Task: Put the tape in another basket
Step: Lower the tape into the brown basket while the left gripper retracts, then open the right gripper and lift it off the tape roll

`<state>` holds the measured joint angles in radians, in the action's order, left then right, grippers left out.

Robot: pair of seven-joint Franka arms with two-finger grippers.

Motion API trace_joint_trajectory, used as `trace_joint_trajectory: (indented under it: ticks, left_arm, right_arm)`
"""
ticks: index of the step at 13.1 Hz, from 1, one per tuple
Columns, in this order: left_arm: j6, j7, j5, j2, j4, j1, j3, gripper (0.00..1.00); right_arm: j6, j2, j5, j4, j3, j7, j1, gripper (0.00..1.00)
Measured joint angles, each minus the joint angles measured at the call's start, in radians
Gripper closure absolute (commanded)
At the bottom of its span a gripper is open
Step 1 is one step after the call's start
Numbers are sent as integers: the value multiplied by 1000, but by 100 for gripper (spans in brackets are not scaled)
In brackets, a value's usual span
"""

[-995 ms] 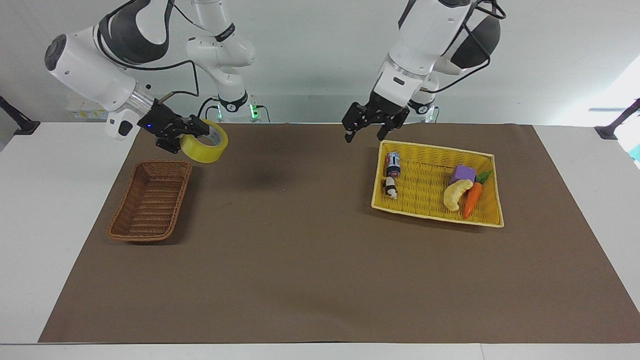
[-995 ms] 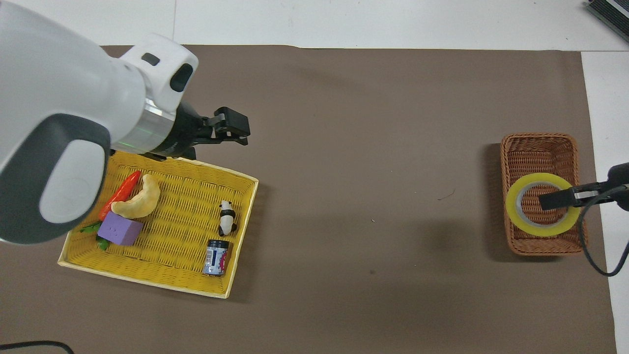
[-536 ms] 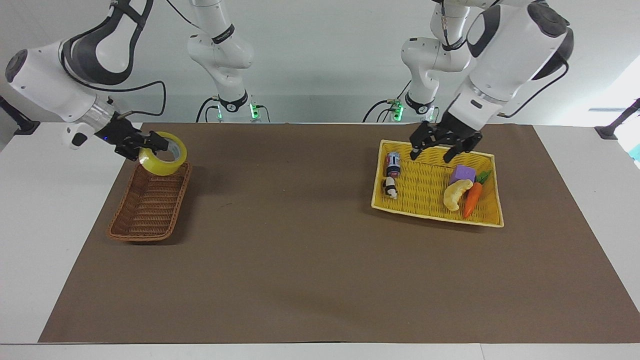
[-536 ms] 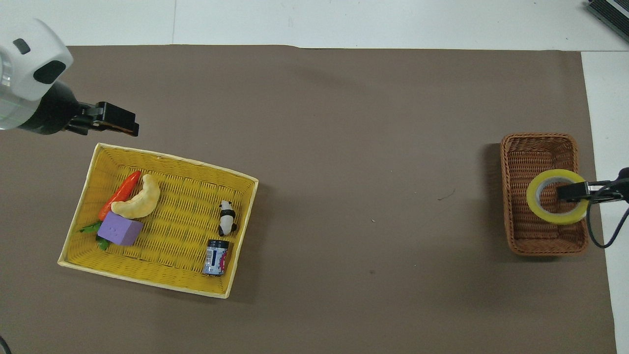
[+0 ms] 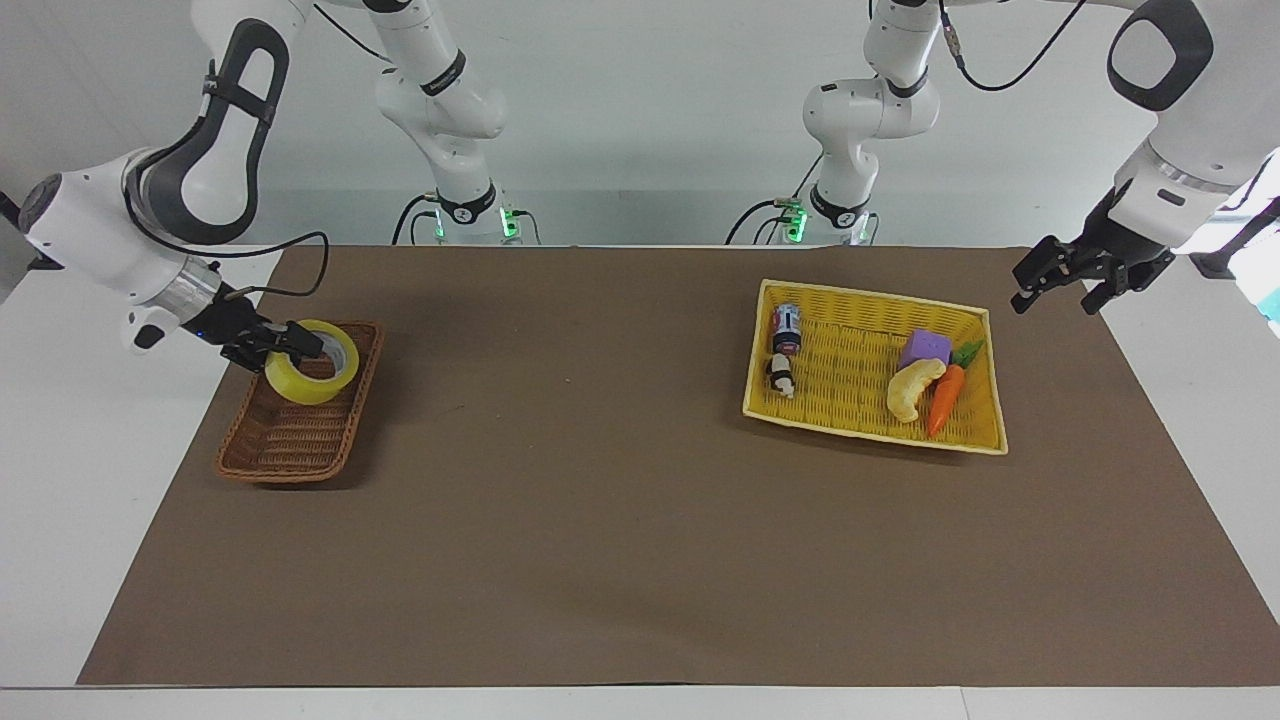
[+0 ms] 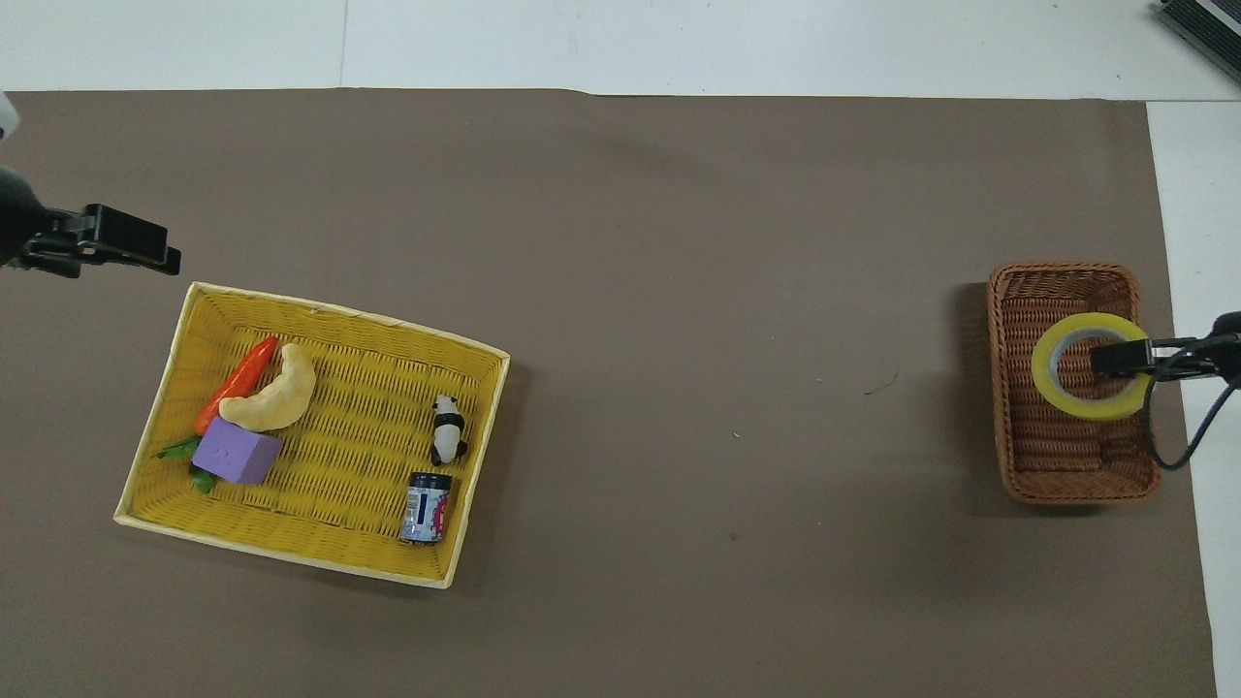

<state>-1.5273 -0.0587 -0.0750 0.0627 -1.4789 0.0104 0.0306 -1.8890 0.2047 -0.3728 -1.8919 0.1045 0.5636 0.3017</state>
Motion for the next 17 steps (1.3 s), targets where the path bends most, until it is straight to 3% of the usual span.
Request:
trace_joint_trajectory:
  ticks: [4, 6, 8, 9, 10, 17]
  left_arm:
    - [6, 1, 17, -105, -138, -4, -10, 0]
    - [15, 1, 42, -108, -132, -4, -17, 0]
    - [16, 1, 48, -112, -127, -5, -24, 0]
    - [16, 1, 48, -115, -127, -5, -25, 0]
    - [16, 1, 49, -116, -127, -5, -24, 0]
    - [16, 2, 50, -129, -124, -3, -11, 0]
  right_arm:
    - [-38, 99, -30, 15, 4, 84, 37, 100]
    - [-44, 100, -33, 22, 2, 88, 31, 89]
    - [-70, 104, -33, 21, -2, 141, 28, 63]
    - [-89, 113, -33, 18, -2, 171, 28, 35]
    - [-103, 122, -33, 18, -2, 188, 28, 0]
    - [-104, 124, -78, 86, -13, 184, 24, 0]
